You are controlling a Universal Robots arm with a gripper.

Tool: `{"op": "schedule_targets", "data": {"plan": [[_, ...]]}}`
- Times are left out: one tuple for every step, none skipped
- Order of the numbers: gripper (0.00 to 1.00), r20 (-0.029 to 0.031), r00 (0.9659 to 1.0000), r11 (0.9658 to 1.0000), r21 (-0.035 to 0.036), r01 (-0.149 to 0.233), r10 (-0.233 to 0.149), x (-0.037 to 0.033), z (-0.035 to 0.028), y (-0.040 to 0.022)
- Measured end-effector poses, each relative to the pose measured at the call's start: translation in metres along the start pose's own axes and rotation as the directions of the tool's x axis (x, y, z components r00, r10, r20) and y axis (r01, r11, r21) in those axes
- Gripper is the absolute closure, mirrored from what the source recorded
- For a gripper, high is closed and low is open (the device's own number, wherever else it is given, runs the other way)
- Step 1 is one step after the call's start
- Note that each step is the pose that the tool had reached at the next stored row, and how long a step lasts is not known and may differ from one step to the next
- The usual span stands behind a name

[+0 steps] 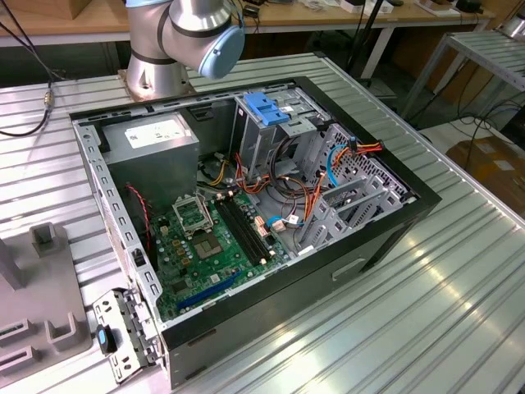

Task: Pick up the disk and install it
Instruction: 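Pick up the disk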

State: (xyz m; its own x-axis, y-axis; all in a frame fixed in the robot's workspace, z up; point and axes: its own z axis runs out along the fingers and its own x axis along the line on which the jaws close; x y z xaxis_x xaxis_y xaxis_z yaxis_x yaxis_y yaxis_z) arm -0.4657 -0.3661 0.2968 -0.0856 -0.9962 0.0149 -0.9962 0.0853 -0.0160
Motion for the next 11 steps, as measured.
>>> {"op": "schedule_targets", "data": {"plan": [[0.62,-0.0002,1.0000,1.0000,0.0000,0.000,0.000,0.0000,0.0000,0.0000],[0.62,-0.0005,1.0000,1.0000,0.0000,0.000,0.000,0.0000,0.0000,0.0000],[0.62,-0.0007,1.0000,1.0000,0.0000,0.000,0.000,0.0000,0.0000,0.0000],[0.62,-0.0009,1.0000,1.0000,0.0001,0.000,0.000,0.0000,0.0000,0.0000],[0.62,-0.0013,1.0000,1.0000,0.0001,0.000,0.000,0.0000,0.0000,0.0000],[0.62,-0.0016,1.0000,1.0000,0.0001,0.000,0.000,0.0000,0.0000,0.0000],[0.63,-0.0018,1.0000,1.0000,0.0001,0.000,0.000,0.0000,0.0000,0.0000],[0.63,-0.0018,1.0000,1.0000,0.0001,0.002,-0.002,0.0000,0.0000,0.0000],[0.63,-0.0017,1.0000,1.0000,0.0002,0.007,-0.007,0.0000,0.0000,0.0000],[0.63,-0.0014,0.9997,0.9997,0.0006,0.023,-0.023,0.0000,0.0000,0.0000],[0.63,-0.0013,0.9996,0.9996,0.0006,0.029,-0.029,0.0000,0.0000,0.0000]]}}
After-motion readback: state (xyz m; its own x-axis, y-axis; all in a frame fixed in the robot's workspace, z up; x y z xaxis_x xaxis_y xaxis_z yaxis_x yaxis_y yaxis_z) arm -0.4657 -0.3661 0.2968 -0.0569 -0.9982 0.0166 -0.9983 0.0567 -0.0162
